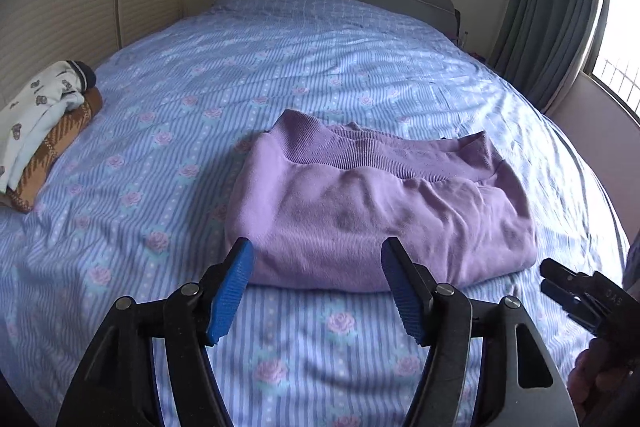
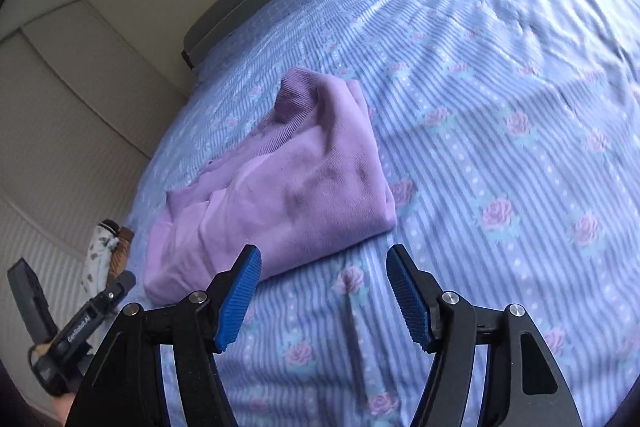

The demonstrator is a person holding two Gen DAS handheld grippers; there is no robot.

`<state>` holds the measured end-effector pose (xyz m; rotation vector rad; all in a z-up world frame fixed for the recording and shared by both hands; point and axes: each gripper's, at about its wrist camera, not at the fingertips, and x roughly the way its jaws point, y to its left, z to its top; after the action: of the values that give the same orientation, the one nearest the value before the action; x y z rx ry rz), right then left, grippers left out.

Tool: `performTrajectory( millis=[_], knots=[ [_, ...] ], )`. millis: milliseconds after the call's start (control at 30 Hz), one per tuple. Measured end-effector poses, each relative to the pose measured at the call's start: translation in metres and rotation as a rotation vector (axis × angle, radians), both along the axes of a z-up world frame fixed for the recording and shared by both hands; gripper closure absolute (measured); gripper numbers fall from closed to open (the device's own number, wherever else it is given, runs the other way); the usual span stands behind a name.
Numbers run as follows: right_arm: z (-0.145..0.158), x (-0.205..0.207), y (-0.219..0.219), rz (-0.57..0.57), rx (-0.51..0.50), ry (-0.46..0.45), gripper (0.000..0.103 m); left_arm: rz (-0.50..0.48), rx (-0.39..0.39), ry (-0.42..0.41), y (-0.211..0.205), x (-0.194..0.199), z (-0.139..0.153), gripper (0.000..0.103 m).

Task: Fold small clothes
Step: 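Grasp one end of the folded sweatshirt with the right gripper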

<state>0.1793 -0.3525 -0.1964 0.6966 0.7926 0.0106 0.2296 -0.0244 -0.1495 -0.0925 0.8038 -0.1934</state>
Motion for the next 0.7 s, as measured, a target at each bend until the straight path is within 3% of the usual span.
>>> performTrajectory(
  millis=[267,533,600,633,700],
  knots=[
    [-0.031,0.023,-0.007,-0.058,0.217,0.01,0.037,0.039,-0.002,0.029,0.012,-0.001,-0.001,0.037],
    [-0.045,0.051,-0.013,-0.137,0.296,-0.029,0.038,0.066,-0.012,0.024,0.015,0.011,-0.001,0.037],
    [-0.044,0.053,-0.016,-0.158,0.303,-0.036,0.044,0.071,-0.016,0.029,0.015,0.013,-0.002,0.037],
    [-0.044,0.052,-0.017,-0.163,0.305,-0.037,0.057,0.071,-0.017,0.03,0.015,0.014,-0.002,0.037],
    [-0.044,0.048,-0.023,-0.163,0.333,-0.049,0.065,0.073,-0.017,0.03,0.016,0.014,-0.002,0.037]
  ],
)
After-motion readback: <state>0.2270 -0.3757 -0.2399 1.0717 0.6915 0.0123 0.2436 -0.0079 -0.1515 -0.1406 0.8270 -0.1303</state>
